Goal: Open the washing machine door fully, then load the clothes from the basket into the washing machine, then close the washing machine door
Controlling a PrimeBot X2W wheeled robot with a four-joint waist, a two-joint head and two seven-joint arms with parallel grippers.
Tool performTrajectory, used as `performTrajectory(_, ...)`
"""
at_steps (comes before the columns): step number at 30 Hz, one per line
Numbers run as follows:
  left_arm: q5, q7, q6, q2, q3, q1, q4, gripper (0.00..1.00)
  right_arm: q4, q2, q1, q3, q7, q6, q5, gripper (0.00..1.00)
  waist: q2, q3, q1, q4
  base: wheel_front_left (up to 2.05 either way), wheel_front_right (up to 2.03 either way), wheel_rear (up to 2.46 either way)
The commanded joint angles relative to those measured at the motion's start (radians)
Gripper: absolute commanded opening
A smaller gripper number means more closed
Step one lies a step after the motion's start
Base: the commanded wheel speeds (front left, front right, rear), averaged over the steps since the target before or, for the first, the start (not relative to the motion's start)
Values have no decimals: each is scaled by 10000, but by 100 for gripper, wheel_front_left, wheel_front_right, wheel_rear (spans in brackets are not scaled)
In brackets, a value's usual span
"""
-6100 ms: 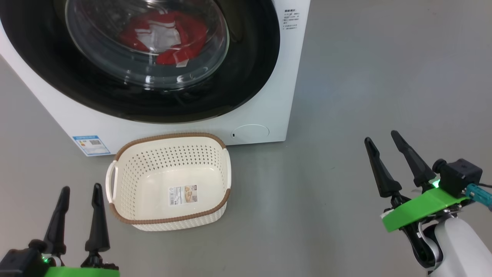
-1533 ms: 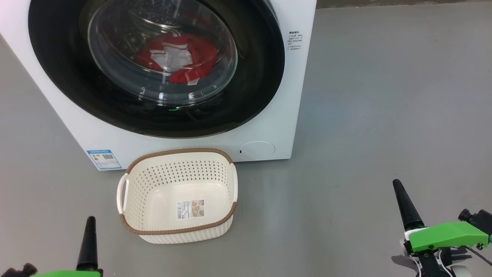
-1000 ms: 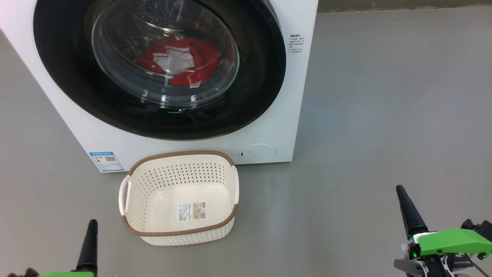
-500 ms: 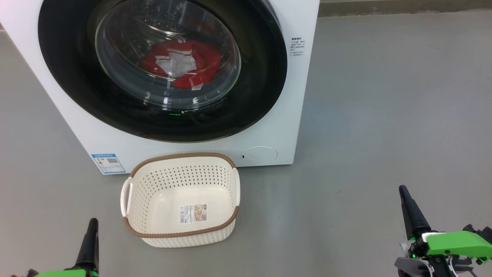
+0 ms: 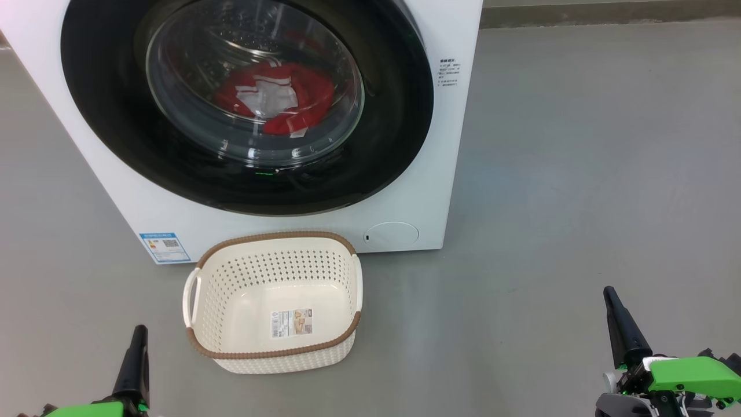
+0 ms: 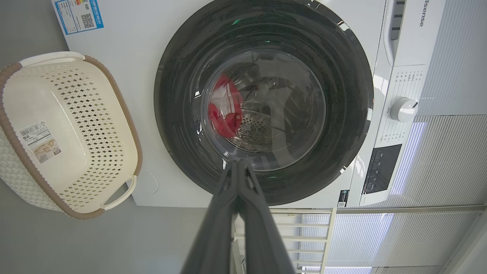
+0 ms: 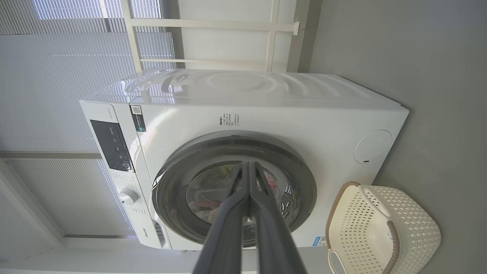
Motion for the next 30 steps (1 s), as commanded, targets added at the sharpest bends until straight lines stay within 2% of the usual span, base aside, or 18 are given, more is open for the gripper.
performTrajectory(1,-45,70,-33,127,326,-381,-190,0,-303,-9,-99,169,77,16,32,0,0,1,-1,0,0,0,0)
performTrajectory(30,18,130,-33,74,401,-387,-187,0,-301,20,-103,128,110,16,-2,0,0,0,-1,0,0,0,0)
